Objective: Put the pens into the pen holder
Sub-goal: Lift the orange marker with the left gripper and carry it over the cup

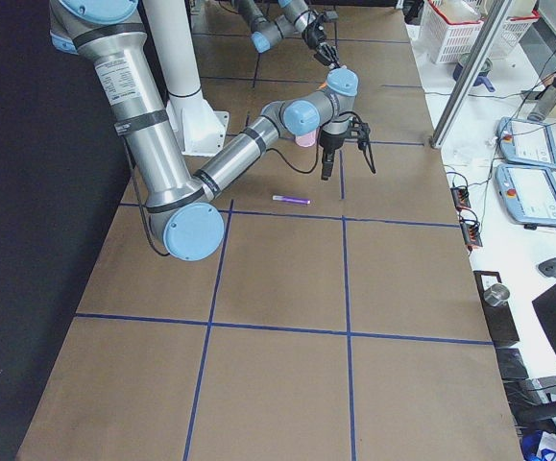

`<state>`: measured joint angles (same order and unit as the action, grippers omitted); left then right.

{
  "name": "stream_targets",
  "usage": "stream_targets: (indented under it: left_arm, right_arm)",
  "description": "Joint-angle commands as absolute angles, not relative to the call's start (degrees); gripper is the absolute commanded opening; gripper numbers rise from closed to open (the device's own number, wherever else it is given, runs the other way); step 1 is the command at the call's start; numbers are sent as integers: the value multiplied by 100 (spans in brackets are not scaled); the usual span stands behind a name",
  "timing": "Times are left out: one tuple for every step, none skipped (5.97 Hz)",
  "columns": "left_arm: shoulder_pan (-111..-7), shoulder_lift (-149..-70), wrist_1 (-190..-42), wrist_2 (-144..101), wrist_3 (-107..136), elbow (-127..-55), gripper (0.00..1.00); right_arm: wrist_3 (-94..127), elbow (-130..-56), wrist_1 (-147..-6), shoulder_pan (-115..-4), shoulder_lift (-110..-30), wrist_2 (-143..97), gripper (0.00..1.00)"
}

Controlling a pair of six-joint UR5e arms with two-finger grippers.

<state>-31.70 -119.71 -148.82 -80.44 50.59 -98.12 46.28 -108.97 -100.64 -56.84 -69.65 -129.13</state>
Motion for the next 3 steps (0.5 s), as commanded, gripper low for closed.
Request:
stream_targets:
  left_arm:
    - [-2577, -11988, -15966, -7331, 4948, -9370, 0]
    - [-2419, -11988, -16004, -7234, 4948, -9334, 0]
    - [-2339, -12084, -16005, -7103, 4948, -9134, 0]
  right_arm:
    - [4465, -10907, -10028, -5792, -7128, -13096, 100]
    - [4474, -10907, -10028, -5792, -7128, -13087, 100]
    - [4482, -10942, -10002, -5783, -7137, -13061, 100]
